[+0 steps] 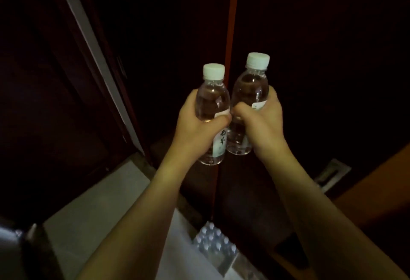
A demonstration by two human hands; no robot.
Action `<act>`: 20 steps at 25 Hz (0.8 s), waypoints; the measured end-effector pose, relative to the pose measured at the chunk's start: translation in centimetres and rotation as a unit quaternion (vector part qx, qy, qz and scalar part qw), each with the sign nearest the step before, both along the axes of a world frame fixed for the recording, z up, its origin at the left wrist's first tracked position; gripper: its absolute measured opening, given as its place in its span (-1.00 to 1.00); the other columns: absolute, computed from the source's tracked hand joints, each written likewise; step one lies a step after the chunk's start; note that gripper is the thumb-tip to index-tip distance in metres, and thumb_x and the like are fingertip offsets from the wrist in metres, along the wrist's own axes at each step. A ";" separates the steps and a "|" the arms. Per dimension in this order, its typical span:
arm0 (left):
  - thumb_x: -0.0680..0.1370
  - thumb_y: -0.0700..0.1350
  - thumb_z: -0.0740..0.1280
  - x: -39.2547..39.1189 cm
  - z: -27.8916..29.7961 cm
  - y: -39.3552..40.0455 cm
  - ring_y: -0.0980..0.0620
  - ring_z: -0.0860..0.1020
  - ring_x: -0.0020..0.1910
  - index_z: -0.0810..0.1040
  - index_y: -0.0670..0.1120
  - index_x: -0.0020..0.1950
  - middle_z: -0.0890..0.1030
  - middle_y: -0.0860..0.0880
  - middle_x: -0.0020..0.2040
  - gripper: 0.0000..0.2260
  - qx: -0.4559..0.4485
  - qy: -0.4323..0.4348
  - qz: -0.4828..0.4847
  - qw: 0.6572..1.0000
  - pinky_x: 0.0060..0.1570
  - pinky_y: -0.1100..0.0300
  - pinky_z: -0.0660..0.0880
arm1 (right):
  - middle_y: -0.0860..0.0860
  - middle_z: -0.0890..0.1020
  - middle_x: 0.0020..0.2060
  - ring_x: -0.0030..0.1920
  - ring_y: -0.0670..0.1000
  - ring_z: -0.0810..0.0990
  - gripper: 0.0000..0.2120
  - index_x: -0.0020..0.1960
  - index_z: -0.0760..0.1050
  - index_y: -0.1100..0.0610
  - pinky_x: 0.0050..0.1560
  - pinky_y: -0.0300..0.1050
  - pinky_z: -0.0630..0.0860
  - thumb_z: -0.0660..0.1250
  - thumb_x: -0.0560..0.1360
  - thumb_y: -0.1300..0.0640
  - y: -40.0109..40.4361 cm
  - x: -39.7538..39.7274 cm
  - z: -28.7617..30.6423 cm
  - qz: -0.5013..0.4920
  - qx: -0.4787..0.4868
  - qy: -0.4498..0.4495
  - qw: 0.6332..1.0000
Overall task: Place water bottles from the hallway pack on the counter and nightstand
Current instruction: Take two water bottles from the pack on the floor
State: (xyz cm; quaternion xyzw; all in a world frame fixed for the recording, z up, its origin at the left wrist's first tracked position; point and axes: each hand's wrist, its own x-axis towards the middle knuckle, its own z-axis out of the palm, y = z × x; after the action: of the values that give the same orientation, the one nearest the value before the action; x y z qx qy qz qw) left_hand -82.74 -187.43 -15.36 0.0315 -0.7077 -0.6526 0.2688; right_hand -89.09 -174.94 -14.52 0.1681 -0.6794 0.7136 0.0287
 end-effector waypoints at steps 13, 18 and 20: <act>0.32 -0.25 0.45 1.4 13.0 4.4 0.09 0.66 -0.18 0.56 -0.13 0.01 0.66 0.00 -0.18 -0.71 0.014 0.098 -0.031 0.995 -0.17 0.21 0.59 | -0.04 0.65 -0.25 -0.25 -0.11 0.65 -0.66 -0.08 0.49 0.04 -0.21 -0.12 0.57 0.45 0.17 0.14 4.8 2.6 12.6 -0.022 -0.037 0.086 0.995; 0.28 -0.18 0.45 -1.3 12.4 10.6 0.11 0.64 -0.20 0.56 -0.03 -0.06 0.66 0.01 -0.19 -0.73 0.045 0.101 -0.108 0.988 -0.16 0.20 0.56 | -0.04 0.65 -0.25 -0.26 -0.10 0.64 -0.65 -0.08 0.49 0.04 -0.22 -0.15 0.58 0.47 0.16 0.15 12.3 3.4 12.6 -0.117 0.004 0.104 0.988; 0.28 -0.18 0.46 -2.4 12.5 14.6 0.16 0.62 -0.25 0.55 -0.03 -0.10 0.64 0.01 -0.22 -0.76 0.048 0.104 -0.179 0.977 -0.21 0.26 0.54 | 0.02 0.67 -0.18 -0.17 0.01 0.68 -0.61 -0.04 0.51 0.05 -0.14 -0.05 0.62 0.51 0.17 0.11 17.1 4.8 12.6 -0.198 0.023 0.102 0.975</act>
State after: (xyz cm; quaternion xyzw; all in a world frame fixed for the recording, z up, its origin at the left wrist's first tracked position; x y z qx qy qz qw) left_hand -85.14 -172.84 -2.82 -0.1512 -0.6380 -0.7228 0.2182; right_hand -84.26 -157.83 -1.93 0.1032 -0.7089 0.6571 0.2345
